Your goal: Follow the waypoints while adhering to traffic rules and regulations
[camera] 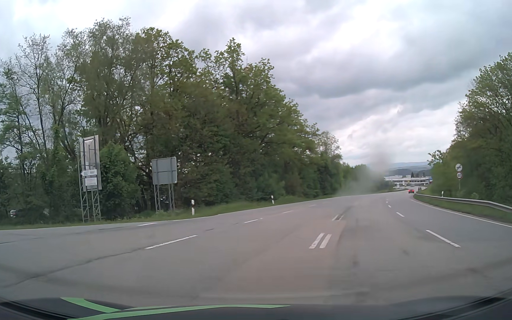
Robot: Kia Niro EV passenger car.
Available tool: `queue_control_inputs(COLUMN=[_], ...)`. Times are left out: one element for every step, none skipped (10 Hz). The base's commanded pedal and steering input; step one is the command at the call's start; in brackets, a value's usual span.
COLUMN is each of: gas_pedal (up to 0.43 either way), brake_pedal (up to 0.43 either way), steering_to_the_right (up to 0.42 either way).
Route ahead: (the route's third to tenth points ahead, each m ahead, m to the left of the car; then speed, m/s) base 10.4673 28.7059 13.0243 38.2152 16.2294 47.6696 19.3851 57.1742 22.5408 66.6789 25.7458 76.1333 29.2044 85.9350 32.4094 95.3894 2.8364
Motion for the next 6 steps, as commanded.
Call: queue_control_inputs(gas_pedal=[0.228, 0.24, 0.248, 0.248, 0.26, 0.268], brake_pedal=[0.0, 0.0, 0.0, 0.0, 0.0, 0.0], steering_to_the_right=[-0.563, -0.582, -0.587, -0.587, -0.587, -0.587])
